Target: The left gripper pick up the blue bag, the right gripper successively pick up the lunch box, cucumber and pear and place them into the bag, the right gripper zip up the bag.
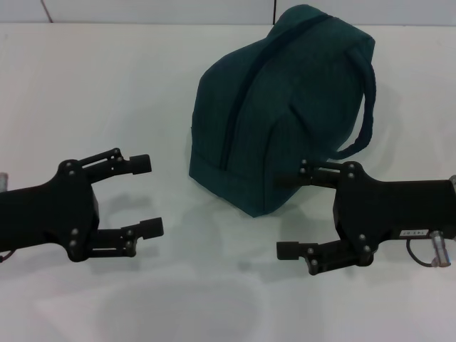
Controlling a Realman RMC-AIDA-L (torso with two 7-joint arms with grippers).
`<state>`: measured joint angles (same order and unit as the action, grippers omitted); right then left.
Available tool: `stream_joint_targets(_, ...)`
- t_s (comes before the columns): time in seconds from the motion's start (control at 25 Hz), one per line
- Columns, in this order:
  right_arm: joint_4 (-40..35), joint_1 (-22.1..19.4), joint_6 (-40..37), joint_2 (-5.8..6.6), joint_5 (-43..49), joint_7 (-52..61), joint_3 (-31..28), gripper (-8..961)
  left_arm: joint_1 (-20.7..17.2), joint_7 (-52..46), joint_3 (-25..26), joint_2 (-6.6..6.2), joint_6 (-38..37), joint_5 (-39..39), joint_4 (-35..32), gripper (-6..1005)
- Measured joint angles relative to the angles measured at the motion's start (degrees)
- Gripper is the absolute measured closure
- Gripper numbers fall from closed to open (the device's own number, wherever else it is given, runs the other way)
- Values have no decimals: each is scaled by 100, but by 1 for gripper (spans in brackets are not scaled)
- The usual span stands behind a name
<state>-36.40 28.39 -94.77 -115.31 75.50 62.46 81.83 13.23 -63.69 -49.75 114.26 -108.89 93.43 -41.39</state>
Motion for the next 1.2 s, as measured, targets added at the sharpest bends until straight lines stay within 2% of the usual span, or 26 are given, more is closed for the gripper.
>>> stream_joint_targets(0.48,9,-8,6,0,117,-45,0,67,75,29,-12,55,0,-1,18,111)
stream_joint_targets(1.2,-18,44,30,-6,124,-50,0,67,94,39,-8,61,0,0,18,112)
